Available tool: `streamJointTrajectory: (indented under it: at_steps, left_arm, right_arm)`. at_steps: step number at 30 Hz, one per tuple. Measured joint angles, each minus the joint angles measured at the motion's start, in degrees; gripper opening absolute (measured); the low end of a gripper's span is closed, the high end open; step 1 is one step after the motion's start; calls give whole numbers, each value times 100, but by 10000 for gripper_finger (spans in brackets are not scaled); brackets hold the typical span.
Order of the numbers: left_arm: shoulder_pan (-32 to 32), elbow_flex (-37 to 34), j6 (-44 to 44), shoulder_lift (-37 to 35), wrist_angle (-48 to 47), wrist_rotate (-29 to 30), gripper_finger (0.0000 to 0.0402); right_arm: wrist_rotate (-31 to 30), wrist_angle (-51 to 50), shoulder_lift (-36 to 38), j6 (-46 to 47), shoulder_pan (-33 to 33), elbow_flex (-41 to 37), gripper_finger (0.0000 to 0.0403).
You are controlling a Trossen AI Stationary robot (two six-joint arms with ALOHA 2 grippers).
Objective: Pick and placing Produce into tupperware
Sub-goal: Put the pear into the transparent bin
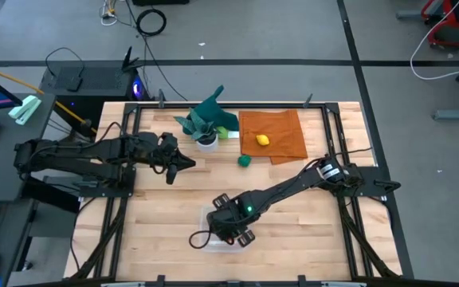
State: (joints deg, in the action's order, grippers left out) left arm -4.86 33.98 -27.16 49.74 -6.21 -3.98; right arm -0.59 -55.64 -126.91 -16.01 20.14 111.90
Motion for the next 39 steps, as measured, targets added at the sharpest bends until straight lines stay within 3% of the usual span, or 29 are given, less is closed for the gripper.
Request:
streamJointTrajectory:
  at_steps: [4, 14, 39]
  left_arm:
    - [0, 0, 0, 0, -8, -1, 34]
    - [0, 0, 81, 0, -6, -1, 35]
    - [0, 0, 85, 0, -3, -1, 32]
  right_arm:
    - [-383, 0, 0, -212, -74, 0, 178]
    - [-38, 0, 0, -509, -135, 0, 177]
    - [-49, 261, 13, -490, -136, -568, 184]
